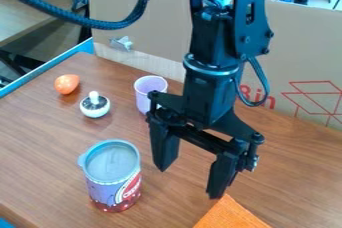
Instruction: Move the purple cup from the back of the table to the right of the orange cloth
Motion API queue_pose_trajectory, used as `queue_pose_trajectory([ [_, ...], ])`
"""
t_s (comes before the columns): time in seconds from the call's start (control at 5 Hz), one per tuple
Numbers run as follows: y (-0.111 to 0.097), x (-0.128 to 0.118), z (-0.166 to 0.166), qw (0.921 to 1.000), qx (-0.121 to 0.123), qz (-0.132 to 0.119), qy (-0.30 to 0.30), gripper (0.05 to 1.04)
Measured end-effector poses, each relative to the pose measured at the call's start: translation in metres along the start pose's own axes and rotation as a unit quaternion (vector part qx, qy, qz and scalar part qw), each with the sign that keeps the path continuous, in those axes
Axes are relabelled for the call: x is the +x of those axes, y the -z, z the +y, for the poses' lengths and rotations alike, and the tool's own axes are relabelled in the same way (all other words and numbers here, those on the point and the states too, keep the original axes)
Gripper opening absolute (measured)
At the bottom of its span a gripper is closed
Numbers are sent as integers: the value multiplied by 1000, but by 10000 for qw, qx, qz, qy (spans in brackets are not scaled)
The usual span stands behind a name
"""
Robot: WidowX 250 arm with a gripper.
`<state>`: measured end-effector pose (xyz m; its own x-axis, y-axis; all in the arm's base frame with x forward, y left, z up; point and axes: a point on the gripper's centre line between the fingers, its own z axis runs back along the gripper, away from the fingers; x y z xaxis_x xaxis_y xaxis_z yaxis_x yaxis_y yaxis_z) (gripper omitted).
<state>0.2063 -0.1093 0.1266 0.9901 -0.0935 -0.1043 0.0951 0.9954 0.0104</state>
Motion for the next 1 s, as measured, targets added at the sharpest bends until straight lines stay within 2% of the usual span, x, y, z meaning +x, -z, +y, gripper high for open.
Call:
queue_pose_trajectory([
  [0.2,4,-1,1,10000,40,83,-1,1000],
  [0.4,-14,16,15,9999,-56,-65,-66,1000],
  [0.6,-32,35,48,9987,-122,-347,-347,1000],
  [0.8,-41,57,82,9971,8,-596,-476,1000],
  [1.0,-39,76,109,9953,93,-751,-607,1000],
])
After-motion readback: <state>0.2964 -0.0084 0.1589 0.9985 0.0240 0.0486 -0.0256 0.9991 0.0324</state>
